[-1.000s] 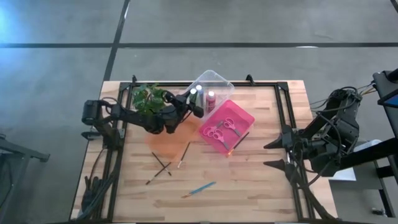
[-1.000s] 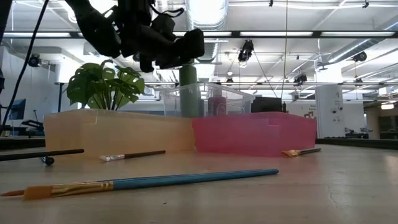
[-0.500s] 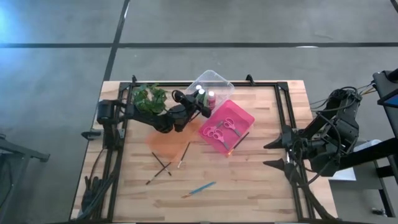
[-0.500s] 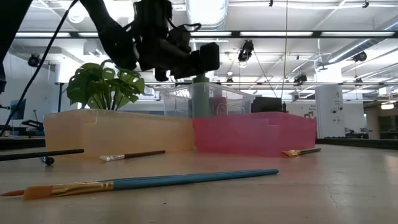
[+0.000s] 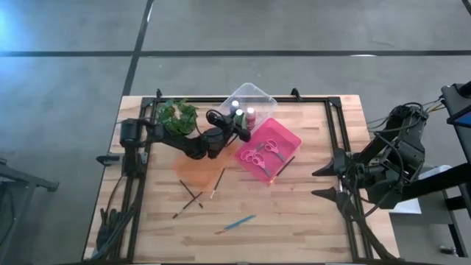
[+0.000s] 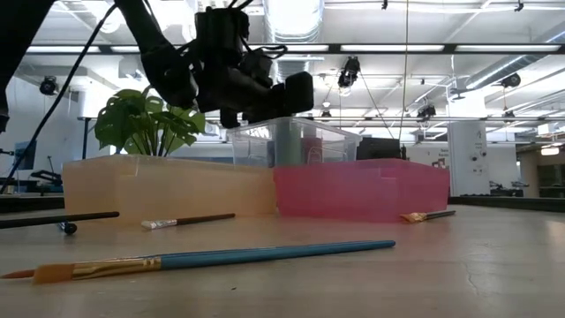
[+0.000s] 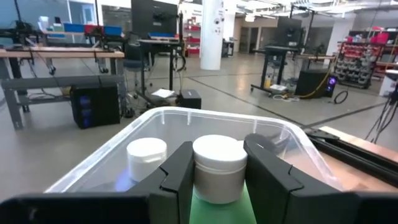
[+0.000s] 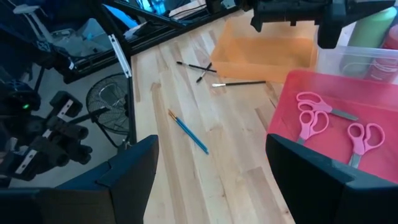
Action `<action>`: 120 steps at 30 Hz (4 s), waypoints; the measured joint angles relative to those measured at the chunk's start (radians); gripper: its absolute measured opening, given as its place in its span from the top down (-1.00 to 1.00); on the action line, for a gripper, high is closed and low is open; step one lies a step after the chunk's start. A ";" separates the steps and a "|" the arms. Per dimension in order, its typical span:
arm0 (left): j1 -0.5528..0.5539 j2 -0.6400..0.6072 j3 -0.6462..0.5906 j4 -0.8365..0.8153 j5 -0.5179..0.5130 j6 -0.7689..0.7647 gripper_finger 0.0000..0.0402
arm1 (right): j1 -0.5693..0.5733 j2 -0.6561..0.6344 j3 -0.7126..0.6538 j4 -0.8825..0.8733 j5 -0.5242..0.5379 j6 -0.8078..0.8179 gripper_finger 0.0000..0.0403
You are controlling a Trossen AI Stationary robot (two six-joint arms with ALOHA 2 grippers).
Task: Pick & Place Paint Supplies
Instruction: Put the green paint bottle into the transparent bin
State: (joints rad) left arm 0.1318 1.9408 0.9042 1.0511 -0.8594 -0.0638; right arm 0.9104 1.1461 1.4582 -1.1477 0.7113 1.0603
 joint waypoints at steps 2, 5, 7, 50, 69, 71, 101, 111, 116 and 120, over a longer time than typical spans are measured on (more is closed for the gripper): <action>0.000 0.000 -0.012 0.004 -0.007 -0.009 0.42 | 0.000 0.000 0.000 0.000 0.000 0.004 -0.46; 0.000 -0.003 -0.030 0.018 -0.014 -0.016 0.42 | 0.000 0.000 0.000 0.000 0.000 0.008 -0.46; 0.000 -0.004 -0.033 0.018 -0.014 -0.023 0.42 | 0.000 0.000 0.000 0.000 0.001 0.007 -0.46; -0.022 -0.167 0.030 -0.289 0.005 -0.002 0.42 | 0.001 0.000 0.000 -0.005 0.024 0.006 -0.46; -0.074 -0.321 0.114 -0.369 0.042 0.024 0.42 | 0.000 0.000 -0.003 -0.004 0.060 -0.064 -0.46; -0.085 -0.353 0.137 -0.358 0.063 0.020 0.42 | 0.001 0.000 -0.003 0.003 0.094 -0.087 -0.46; -0.248 -0.251 0.611 -0.149 0.572 -0.020 0.42 | -0.211 -0.013 -0.236 0.781 0.146 -0.679 -0.46; -0.316 -0.234 0.610 -0.043 0.597 -0.042 0.42 | -0.250 -0.074 -0.236 0.845 0.187 -0.791 -0.46; -0.317 -0.198 0.625 0.057 0.590 -0.061 0.42 | -0.321 -0.064 -0.236 0.886 0.069 -0.829 -0.46; -0.317 -0.167 0.649 0.068 0.591 -0.071 0.42 | -0.359 -0.040 -0.236 0.947 0.009 -0.865 -0.46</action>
State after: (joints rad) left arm -0.1856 1.7743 1.5536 1.1188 -0.2687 -0.1351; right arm 0.5515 1.1060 1.2224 -0.2004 0.7203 0.1956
